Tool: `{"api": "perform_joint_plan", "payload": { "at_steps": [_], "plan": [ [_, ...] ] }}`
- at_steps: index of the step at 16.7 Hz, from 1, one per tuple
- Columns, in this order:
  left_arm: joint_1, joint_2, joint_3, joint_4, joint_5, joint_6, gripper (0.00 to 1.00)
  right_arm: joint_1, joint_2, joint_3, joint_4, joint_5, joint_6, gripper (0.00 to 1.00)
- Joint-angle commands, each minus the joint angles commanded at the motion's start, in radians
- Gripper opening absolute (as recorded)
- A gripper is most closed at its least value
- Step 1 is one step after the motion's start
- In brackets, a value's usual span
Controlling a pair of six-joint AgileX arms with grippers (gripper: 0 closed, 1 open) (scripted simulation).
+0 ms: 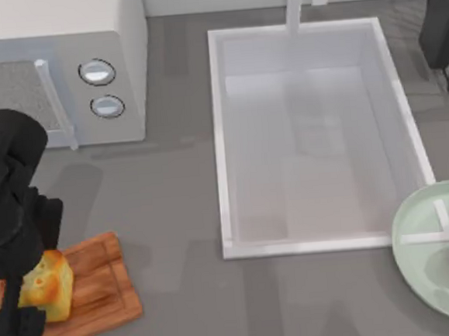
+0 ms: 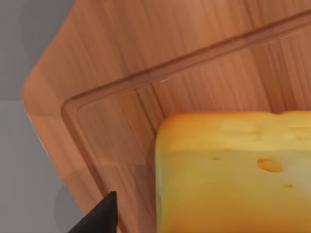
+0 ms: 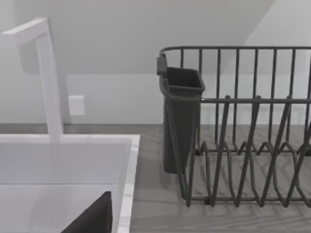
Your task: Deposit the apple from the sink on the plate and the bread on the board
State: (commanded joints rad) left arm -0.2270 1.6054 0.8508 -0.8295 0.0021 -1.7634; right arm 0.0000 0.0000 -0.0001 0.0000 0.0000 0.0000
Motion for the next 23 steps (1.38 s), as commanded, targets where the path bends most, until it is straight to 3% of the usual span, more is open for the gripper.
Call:
{"api": "perform_joint_plan", "payload": {
  "at_steps": [5, 9, 12, 20, 23],
  "plan": [
    [0.005, -0.031, -0.009, 0.016, 0.000, 0.025, 1.00, 0.000, 0.000, 0.000, 0.000, 0.000, 0.000, 1.00],
    [0.030, -0.190, -0.096, 0.106, 0.000, 0.194, 1.00, 0.000, 0.000, 0.000, 0.000, 0.000, 0.000, 1.00],
    [0.059, -0.399, -0.205, 0.210, -0.001, 0.428, 1.00, 0.000, 0.000, 0.000, 0.000, 0.000, 0.000, 1.00],
    [0.156, -1.147, -0.578, 0.564, -0.003, 1.290, 1.00, 0.000, 0.000, 0.000, 0.000, 0.000, 0.000, 1.00],
    [0.190, -1.388, -0.708, 0.689, -0.003, 1.540, 1.00, 0.000, 0.000, 0.000, 0.000, 0.000, 0.000, 1.00]
  ]
}}
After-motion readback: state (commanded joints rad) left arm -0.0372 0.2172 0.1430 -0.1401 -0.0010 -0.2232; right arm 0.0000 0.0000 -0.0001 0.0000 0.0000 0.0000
